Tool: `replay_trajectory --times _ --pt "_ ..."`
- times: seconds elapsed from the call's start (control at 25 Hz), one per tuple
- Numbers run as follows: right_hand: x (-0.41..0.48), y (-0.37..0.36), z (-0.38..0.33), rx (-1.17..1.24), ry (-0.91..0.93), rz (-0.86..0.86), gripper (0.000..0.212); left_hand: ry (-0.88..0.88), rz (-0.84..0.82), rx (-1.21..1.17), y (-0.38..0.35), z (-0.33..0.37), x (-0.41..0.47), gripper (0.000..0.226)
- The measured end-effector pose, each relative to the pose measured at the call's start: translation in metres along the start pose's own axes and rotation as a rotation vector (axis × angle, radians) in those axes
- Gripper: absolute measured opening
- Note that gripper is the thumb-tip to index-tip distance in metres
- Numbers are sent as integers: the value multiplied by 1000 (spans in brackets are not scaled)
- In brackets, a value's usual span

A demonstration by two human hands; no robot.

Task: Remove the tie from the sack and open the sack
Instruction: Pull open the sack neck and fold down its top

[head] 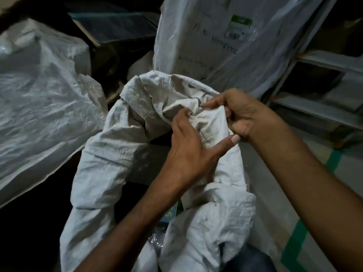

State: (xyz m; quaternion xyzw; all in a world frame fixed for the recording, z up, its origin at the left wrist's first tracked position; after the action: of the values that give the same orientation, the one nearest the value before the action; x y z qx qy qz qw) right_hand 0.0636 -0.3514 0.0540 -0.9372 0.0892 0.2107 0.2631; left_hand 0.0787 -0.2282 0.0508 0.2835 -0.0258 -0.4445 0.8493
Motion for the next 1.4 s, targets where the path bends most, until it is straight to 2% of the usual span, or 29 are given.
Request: replay_trajectory --times 0.04,0.12,0.16,0.24,0.28,0.32,0.4,0.48,0.56,0.64,0.68,0.76,0.84,0.88,0.96,1.04,1.16,1.2,1.24,1.32,1.4 --pt "-9 -5 -1 18 55 -49 25 -21 30 -40 -6 0 -3 118" --pt "-32 -8 1 -119 131 -88 48 -51 110 -117 -11 -9 -5 112" --pt "-50 -9 2 -353 203 -37 48 -53 164 -172 -10 -12 -9 106" --pt "-104 -18 6 -882 393 226 44 -43 235 -332 -3 -16 -17 97" --pt "-130 -24 18 -1050 455 319 40 -19 233 -431 -2 -13 -23 93" --pt "-148 -32 34 -1124 492 338 33 11 204 -496 -2 -8 -27 87" --pt "-167 -45 60 -1226 483 351 26 97 139 -484 -2 1 -31 78" --pt "-169 -54 76 -1324 358 382 42 114 117 -419 2 8 -27 73" --pt "-171 -63 81 -1379 242 418 52 104 121 -355 7 19 -24 80" --pt "-165 -67 89 -1430 196 432 44 93 162 -311 15 22 -18 94" --pt "-163 -64 93 -1415 203 442 42 77 168 -304 18 28 -16 95" --pt "-156 -49 97 -1260 257 458 54 32 126 -299 17 37 -14 76" --pt "-142 -22 98 -846 314 397 48 -5 14 -318 4 46 -26 53" --pt "-135 -10 101 -606 321 354 45 -31 -28 -344 -2 49 -40 51" --pt "-129 0 110 -209 328 290 46 -49 43 -254 -8 37 -85 61" --pt "-127 -3 120 -36 354 246 48 -28 129 -18 -16 11 -128 75" --pt "-127 -10 134 20 386 152 38 32 -39 -98 -53 -28 -158 72" --pt "-130 -10 134 -47 407 128 35 7 -12 -42 -57 -34 -160 66" --pt "-137 -10 128 -239 439 136 35 -14 61 57 -56 -34 -163 54" --pt "-156 -18 110 -919 498 194 49 -76 288 291 -53 -23 -178 27" --pt "-177 -40 100 -1487 525 273 62 -139 449 504 -61 -11 -198 12"
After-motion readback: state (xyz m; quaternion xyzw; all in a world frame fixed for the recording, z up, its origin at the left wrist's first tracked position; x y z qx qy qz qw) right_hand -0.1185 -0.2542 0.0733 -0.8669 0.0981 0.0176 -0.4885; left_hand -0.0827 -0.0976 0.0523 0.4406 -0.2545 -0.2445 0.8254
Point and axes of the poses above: each hand's wrist, its own x-axis towards the middle knuckle, its own y-axis out of the back of the hand, z = x × y, the point moved 8 cm from there along x, towards the middle knuckle, and after that the axes turned 15 degrees about -z, right-handed, at the moved point
